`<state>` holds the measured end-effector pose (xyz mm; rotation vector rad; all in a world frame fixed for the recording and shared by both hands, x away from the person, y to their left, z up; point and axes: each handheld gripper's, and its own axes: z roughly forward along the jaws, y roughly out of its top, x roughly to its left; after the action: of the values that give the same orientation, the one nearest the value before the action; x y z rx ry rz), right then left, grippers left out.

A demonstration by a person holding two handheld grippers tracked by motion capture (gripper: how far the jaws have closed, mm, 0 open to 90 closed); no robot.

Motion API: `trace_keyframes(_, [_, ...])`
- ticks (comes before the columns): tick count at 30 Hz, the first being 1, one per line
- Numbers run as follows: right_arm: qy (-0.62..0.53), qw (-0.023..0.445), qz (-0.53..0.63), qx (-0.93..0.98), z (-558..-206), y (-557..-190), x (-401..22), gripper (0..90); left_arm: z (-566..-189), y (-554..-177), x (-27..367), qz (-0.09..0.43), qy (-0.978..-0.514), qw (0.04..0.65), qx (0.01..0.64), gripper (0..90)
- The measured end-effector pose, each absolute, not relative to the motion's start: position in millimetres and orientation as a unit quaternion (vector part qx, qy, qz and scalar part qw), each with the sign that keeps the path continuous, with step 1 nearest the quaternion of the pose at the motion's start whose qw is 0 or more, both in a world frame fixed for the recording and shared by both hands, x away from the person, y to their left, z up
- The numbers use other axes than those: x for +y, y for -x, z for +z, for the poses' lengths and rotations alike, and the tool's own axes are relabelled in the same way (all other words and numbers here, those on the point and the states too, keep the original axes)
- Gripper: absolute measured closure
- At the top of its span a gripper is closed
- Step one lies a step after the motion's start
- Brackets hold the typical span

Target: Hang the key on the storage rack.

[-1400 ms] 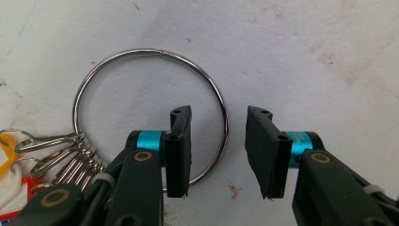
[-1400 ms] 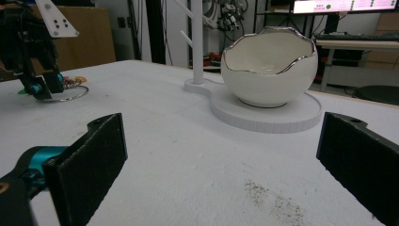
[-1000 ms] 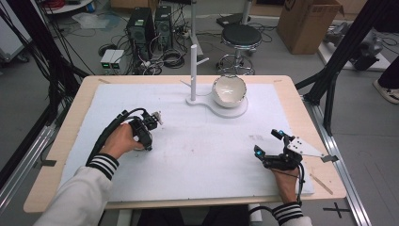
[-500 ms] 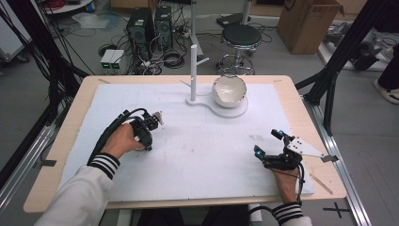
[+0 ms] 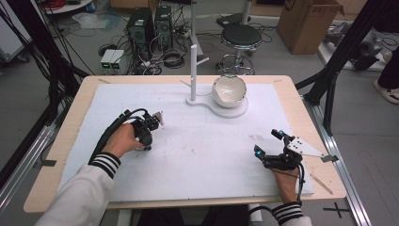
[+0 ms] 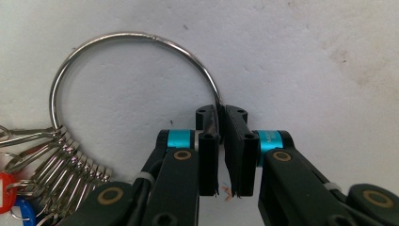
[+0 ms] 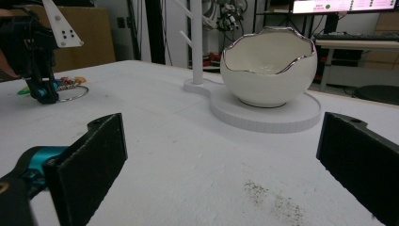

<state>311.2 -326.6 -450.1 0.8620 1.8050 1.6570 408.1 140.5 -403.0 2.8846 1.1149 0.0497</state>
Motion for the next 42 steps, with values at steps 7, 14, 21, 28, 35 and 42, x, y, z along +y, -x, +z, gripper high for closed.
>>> trace_keyframes(7, [-0.319,0.270,0.614,0.669,-450.1,-311.6,-326.8,1.7,-398.8,-408.4,142.2,0.012,-0.938,0.028,0.346,86.0])
trace_keyframes(14, [-0.319,0.270,0.615,0.669,-450.2,-311.4,-326.5,1.7,-379.5,-405.6,151.5,0.046,-0.943,0.077,0.320,86.2])
trace_keyframes(21, [-0.320,0.269,0.614,0.669,-450.1,-311.3,-326.5,1.7,-356.9,-400.0,169.0,0.075,-0.937,0.159,0.300,86.5])
trace_keyframes(28, [-0.320,0.269,0.614,0.669,-450.1,-311.2,-326.5,1.7,-340.7,-393.8,176.5,0.110,-0.931,0.216,0.273,87.0])
trace_keyframes(35, [-0.320,0.269,0.614,0.669,-450.1,-311.3,-326.7,1.7,-328.1,-389.4,175.0,0.157,-0.919,0.294,0.211,87.4])
trace_keyframes(42, [-0.320,0.268,0.614,0.670,-450.1,-310.9,-326.3,1.7,-318.0,-392.5,170.3,0.164,-0.896,0.374,0.174,87.5])
